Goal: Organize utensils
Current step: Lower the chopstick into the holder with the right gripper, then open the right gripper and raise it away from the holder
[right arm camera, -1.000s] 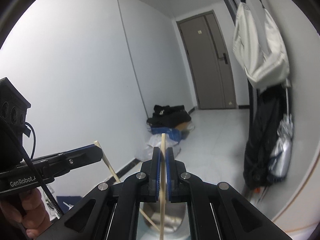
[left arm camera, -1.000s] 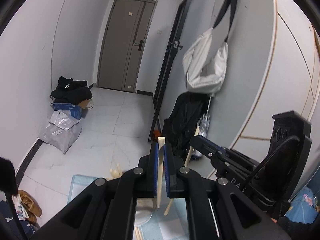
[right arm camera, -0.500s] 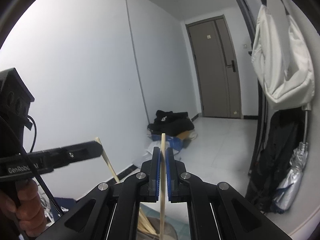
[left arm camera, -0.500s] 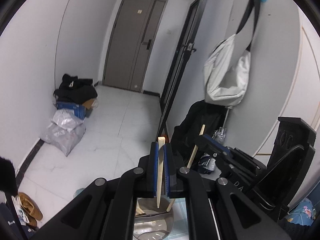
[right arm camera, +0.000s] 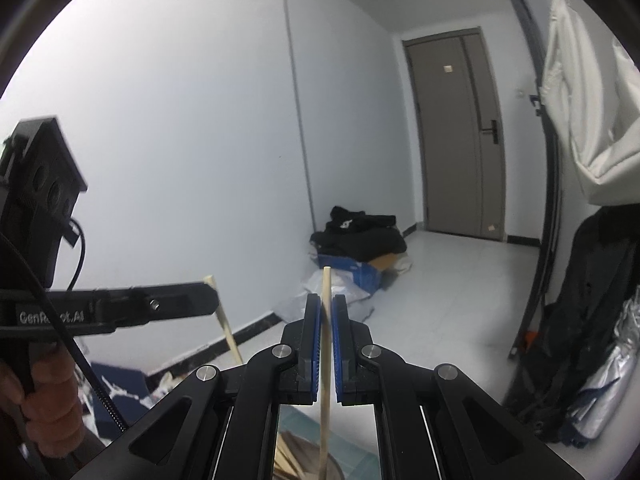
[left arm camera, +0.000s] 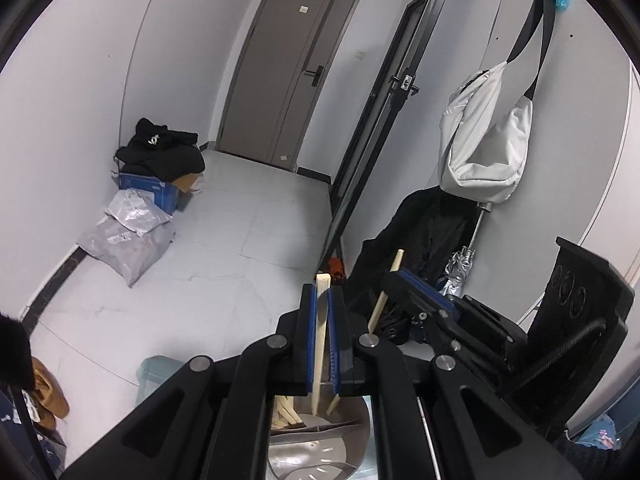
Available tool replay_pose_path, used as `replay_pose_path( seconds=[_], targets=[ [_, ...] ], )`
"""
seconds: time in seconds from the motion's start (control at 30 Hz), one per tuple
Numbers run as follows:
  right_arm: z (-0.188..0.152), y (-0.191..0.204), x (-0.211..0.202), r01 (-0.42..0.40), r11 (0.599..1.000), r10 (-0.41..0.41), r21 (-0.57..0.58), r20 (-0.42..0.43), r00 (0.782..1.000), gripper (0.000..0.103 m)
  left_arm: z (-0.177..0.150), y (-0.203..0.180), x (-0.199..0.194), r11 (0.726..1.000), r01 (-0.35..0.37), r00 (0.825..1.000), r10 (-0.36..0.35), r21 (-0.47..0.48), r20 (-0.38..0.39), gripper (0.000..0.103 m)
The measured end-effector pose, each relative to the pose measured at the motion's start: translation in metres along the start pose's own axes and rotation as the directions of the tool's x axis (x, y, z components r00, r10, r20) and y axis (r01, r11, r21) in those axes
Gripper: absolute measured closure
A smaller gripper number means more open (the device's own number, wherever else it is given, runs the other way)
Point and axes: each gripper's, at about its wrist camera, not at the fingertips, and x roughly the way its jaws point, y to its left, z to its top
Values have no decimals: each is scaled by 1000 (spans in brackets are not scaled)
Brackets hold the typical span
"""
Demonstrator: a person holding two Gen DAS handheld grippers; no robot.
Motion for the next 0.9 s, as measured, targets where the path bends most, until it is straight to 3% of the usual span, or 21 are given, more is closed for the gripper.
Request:
replay_pose_path(
  seconds=[0.07, 0.27, 0.57, 0.83, 0.9],
  targets=[
    [-6, 6, 0, -7, 999, 7, -42, -3, 1000, 98, -2, 4, 2, 999, 28, 1000, -28, -27, -6, 101],
    [-19, 13, 1, -21, 991, 17, -136, -32, 999, 98, -11, 1, 9, 1000, 7, 1000, -7, -23, -24, 101],
    [-32, 15, 5, -56, 983, 42, -176, -82, 996, 98, -26, 3, 19, 1000, -14, 998, 15, 11, -66, 101],
    [-48, 3, 20, -90, 990, 72, -109, -159, 985, 98, -35, 10, 27, 1000, 1, 990, -2, -6, -139, 100],
    [-55, -1, 21, -102, 992, 87, -78, -177, 980, 97, -35, 11, 29, 1000, -18, 987, 18, -1, -158, 96]
  ],
)
